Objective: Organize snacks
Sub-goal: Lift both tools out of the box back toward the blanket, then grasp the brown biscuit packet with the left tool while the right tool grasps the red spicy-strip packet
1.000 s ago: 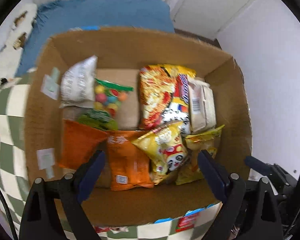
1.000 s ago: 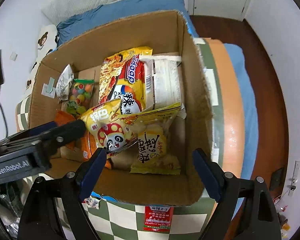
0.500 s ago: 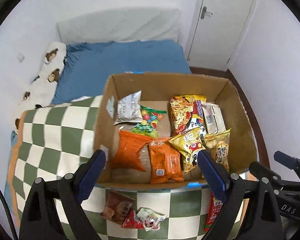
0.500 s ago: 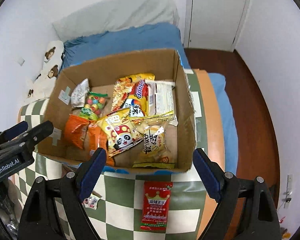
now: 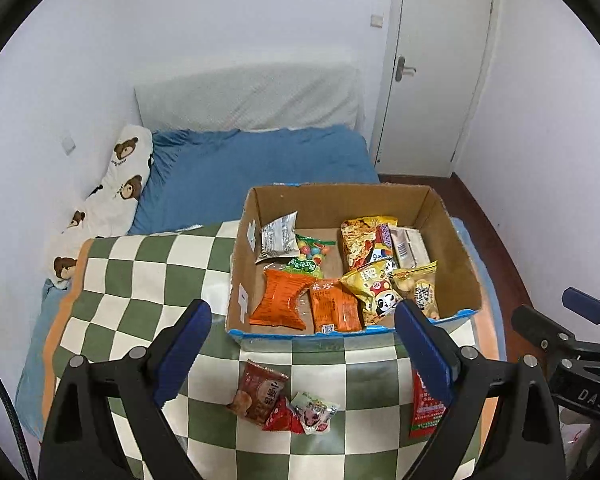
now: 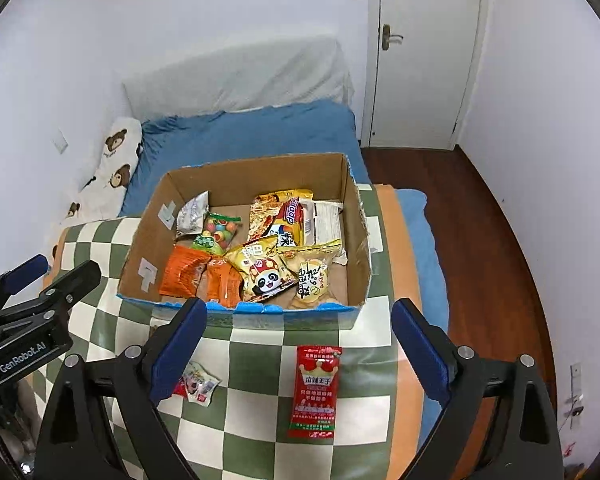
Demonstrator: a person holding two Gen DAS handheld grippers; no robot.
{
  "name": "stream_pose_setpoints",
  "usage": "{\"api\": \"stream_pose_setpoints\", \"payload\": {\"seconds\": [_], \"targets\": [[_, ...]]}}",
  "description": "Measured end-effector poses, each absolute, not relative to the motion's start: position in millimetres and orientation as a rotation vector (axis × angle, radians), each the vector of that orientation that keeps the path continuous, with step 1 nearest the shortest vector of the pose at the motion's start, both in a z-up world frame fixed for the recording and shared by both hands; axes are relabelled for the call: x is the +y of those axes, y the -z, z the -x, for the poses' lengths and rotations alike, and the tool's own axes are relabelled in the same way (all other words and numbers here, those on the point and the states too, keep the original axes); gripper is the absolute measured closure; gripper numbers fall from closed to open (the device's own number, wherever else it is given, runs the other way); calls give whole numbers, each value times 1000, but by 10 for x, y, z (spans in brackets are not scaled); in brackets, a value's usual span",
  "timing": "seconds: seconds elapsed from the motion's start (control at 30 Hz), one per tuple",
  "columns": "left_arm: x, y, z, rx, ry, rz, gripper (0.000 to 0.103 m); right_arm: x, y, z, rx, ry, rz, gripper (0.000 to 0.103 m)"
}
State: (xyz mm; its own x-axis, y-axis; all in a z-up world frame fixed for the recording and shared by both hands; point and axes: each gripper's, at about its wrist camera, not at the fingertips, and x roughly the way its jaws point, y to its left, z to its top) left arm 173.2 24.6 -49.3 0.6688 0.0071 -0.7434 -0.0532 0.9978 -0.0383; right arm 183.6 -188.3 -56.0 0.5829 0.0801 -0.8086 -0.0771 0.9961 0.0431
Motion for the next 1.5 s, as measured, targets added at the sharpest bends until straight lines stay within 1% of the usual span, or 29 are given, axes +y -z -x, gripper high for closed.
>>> {"api": "stream_pose_setpoints", "payload": {"seconds": [0.17, 0.3, 0.4, 0.53, 0.67, 0.77, 0.87, 0.97, 1.07, 1.1, 1.13, 1.17, 1.2, 1.23, 1.3, 1.33, 1.5], "targets": [[278, 442, -1569, 837, -33, 84, 9, -1918, 453, -1644, 924, -104, -37, 7], [403, 617, -1475, 882, -67, 118, 9, -1950, 606, -1566, 967, -112, -63, 7], [542, 951, -1456, 969, -108, 122, 9, -2010, 968, -1577, 1066, -111, -98, 7], [754, 1583, -1494, 1111, -182, 76, 9, -2097, 1588, -1650, 1203, -86, -134, 7], [902, 2022, -1538, 1225, -186, 114, 9, -2163, 2204, -1739, 1326, -63, -178, 7], [919, 2240, -1652, 1265, -170, 114, 9, -2179, 2533, -1779, 1394, -59, -211, 7], [888, 2441, -1858, 1306, -138, 92, 9, -2159, 2722, -1830, 1426, -58, -219, 8], [829, 2675, -2073, 1359, -109, 45, 9, -2103, 2875, -1901, 1448, -54, -209, 10], [771, 2915, -2235, 1416, -76, 1, 9, -2053, 3006, -1970, 1475, -47, -202, 16], [757, 2970, -2262, 1426, -62, -2, 9, -2046, 3046, -1977, 1485, -41, -198, 20], [743, 3023, -2279, 1434, -48, -5, 13, -2029, 3087, -1982, 1493, -35, -187, 21], [739, 3055, -2278, 1434, -48, -5, 26, -2013, 3113, -1984, 1496, -30, -175, 21], [744, 3078, -2269, 1434, -42, 10, 36, -2005, 3129, -1980, 1499, -21, -165, 26], [753, 3109, -2245, 1442, -49, 19, 46, -2004, 3141, -1972, 1500, -11, -154, 36], [785, 3110, -2196, 1430, -56, 42, 46, -2016, 3150, -1956, 1498, -11, -151, 47], [821, 3104, -2154, 1428, -68, 65, 46, -2036, 3144, -1938, 1494, -12, -154, 49], [1036, 3096, -1793, 1434, -122, 176, 46, -2043, 3139, -1750, 1507, -47, -163, 52]]}}
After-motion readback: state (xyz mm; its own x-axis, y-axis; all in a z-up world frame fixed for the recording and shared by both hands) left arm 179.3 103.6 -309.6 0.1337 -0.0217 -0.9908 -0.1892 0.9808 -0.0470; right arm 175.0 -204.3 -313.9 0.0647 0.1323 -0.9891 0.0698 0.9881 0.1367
